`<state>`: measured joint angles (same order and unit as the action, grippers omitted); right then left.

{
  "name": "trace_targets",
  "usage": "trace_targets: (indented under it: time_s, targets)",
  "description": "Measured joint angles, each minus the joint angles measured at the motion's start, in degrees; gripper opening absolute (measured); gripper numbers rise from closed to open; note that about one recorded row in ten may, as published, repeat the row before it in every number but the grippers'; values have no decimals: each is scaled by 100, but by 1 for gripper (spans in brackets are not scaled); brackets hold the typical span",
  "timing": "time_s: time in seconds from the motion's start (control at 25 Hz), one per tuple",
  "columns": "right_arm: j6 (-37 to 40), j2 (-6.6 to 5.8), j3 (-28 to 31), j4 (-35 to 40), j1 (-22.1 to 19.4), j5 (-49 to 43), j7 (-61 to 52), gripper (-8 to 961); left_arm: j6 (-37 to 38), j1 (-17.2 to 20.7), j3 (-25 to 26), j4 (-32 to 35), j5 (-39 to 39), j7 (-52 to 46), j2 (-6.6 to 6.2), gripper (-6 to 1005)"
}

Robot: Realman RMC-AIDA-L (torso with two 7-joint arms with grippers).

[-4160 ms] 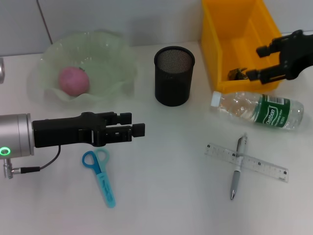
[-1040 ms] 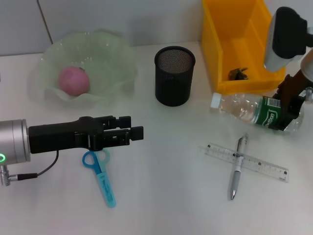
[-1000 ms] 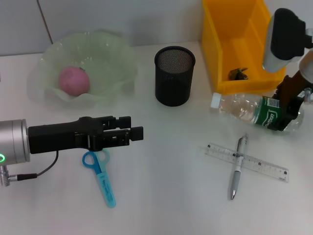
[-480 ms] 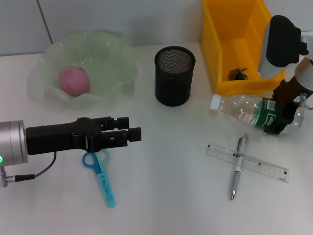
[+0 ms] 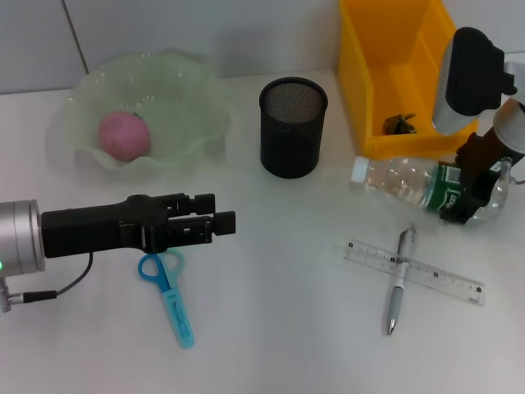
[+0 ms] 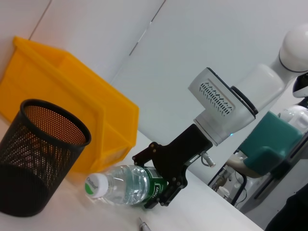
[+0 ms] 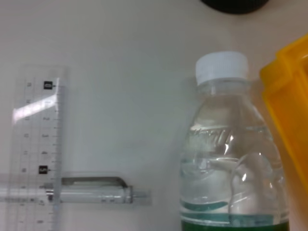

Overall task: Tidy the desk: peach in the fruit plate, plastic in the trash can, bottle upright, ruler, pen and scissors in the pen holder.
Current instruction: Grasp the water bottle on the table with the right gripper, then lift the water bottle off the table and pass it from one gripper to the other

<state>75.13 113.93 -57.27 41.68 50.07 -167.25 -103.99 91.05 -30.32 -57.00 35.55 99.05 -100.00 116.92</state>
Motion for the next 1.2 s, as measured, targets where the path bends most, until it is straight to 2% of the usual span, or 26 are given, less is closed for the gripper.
trace_targets:
  time_s: [0.4, 0.56, 0.64, 0.8, 0.84, 1.0, 1.04, 1.2]
  targets:
    - [-3, 40, 17, 71, -34, 24, 93, 787, 36, -8, 40, 14, 0, -2, -17, 723]
    - [84, 68, 23, 318, -156, 40, 161, 779, 36, -9, 47, 14, 0, -2, -24, 723]
    - [245, 140, 103, 763, -361, 139, 334, 776, 36, -9, 49, 14, 0, -2, -30, 723]
    - [421, 164, 132, 1275, -649, 501, 522, 776, 36, -10, 61, 14, 0, 1, -41, 723]
    - [603, 130, 133, 1538, -833, 834, 611, 776, 37, -9, 63, 14, 0, 1, -43, 723]
    - [792, 53, 134, 1737, -1040, 1256, 677, 776, 53, -9, 94, 14, 0, 5, -49, 723]
    - [824, 27, 155, 1878, -1219, 1516, 758, 776, 62, -9, 101, 14, 0, 6, -51, 723]
    - [848, 44, 382, 2137, -1504, 1933, 1047, 776, 120, -15, 146, 14, 0, 6, -64, 723]
